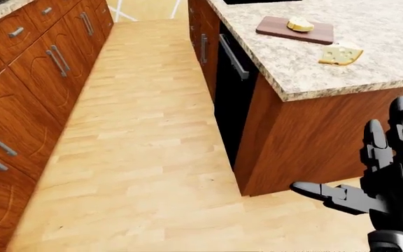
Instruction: Pick up the wedge of cheese and place it on the slice of bread to prepare a simple cheese on bread dish.
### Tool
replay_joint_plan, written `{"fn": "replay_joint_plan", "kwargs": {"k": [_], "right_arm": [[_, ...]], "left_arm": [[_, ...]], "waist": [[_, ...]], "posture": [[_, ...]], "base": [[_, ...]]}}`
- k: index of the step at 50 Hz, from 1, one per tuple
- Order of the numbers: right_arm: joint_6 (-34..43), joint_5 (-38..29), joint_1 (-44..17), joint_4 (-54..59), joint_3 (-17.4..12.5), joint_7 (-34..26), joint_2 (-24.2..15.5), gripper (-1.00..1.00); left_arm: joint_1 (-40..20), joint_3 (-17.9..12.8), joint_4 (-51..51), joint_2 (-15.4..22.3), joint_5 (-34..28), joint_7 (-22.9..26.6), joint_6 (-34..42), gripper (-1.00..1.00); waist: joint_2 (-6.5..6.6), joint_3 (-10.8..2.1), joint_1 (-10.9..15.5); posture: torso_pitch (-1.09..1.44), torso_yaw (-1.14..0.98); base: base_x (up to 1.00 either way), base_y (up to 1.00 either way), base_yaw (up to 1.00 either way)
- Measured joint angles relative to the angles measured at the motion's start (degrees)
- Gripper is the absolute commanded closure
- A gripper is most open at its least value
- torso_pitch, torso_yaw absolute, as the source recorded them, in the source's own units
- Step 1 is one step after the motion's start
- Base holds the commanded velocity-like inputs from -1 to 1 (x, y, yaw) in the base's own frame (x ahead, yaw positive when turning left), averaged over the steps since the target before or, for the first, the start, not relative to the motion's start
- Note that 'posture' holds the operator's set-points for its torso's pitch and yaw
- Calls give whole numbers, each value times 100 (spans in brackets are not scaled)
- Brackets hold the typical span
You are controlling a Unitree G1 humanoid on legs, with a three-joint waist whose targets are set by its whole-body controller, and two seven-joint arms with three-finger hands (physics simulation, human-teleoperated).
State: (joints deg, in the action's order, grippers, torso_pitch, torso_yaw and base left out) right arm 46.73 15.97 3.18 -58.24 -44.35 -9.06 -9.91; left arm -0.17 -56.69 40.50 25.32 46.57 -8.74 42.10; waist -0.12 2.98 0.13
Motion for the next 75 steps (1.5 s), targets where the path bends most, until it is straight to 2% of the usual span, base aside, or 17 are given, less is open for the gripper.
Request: {"fn": "replay_joint_plan", "kwargs": {"k": [7,9,13,18,21,25,29,35,38,40,49,51,55,61,67,70,75], "right_arm": [[-2,-69,-20,-56,-5,-92,53,-100],[-20,-114,-27,-38,-54,-95,44,-100],[35,-205,-24,43,-85,-100,81,-100],[-28,-215,-66,-51,-57,-129,53,-100],[-30,-201,-63,-41,-40,-113,31,-100],[40,-138,-18,19,82,-153,100,-100],[14,-134,-14,-26,20,-92,44,-100],[-76,-186,-59,-89,133,-117,66,-100],[7,-255,-23,91,74,-112,108,-100],[58,-297,-25,93,43,-106,106,-100],[-87,-421,-71,-14,96,-186,121,-100],[-49,-405,-74,-4,164,-211,167,-100],[-10,-408,-50,39,175,-260,182,-100],[-69,-463,-96,-72,130,-245,152,-100],[36,-493,-47,94,69,-237,166,-100],[-33,-483,-68,-37,53,-212,118,-100],[-80,-460,-72,-38,78,-185,95,-100]], "left_arm": [[6,-19,-14,-5,-46,-5,7,-100],[0,2,21,-29,-40,1,-6,-100],[4,49,35,-23,-6,33,14,-100],[-17,50,62,-19,-30,35,-38,-100],[-23,59,70,-4,-14,41,-29,-100],[44,-9,-76,-54,-37,-11,42,-100],[12,-87,31,20,-3,-46,43,-100],[-8,-67,20,38,26,-22,-25,-100],[25,87,-14,-56,60,9,54,-100],[35,43,0,-25,76,8,88,-100],[-17,25,69,18,47,17,-36,-100],[-7,28,-28,-9,30,15,-18,-100],[54,-49,-96,-27,-13,-29,57,-100],[-4,-74,32,53,11,-10,-54,-100],[42,34,-29,-27,90,19,99,-100],[14,-48,4,11,60,-14,53,-100],[-33,24,87,42,58,2,-35,-100]], "waist": [[-182,126,19],[-80,134,-26],[-120,15,-8],[113,42,-68],[404,3,-113],[406,46,26],[249,-31,75],[-178,-57,153],[-183,77,58],[-216,36,-6],[387,-32,-136],[266,-2,-38],[302,22,83],[-55,33,192],[-216,12,-4],[-129,-25,-63],[274,-45,-173]], "posture": [[0,0],[0,0],[0,0],[0,0],[0,0],[0,0],[0,0],[0,0],[0,0],[0,0],[0,0],[0,0],[0,0],[0,0],[0,0],[0,0],[0,0]], "base": [[33,0,0],[39,0,0],[39,0,0],[39,0,0],[38,0,0],[39,0,0],[38,0,0],[39,0,0],[39,0,0],[39,0,0],[39,6,0],[42,31,0],[42,31,0],[42,32,0],[42,31,0],[42,32,0],[42,32,0]]}}
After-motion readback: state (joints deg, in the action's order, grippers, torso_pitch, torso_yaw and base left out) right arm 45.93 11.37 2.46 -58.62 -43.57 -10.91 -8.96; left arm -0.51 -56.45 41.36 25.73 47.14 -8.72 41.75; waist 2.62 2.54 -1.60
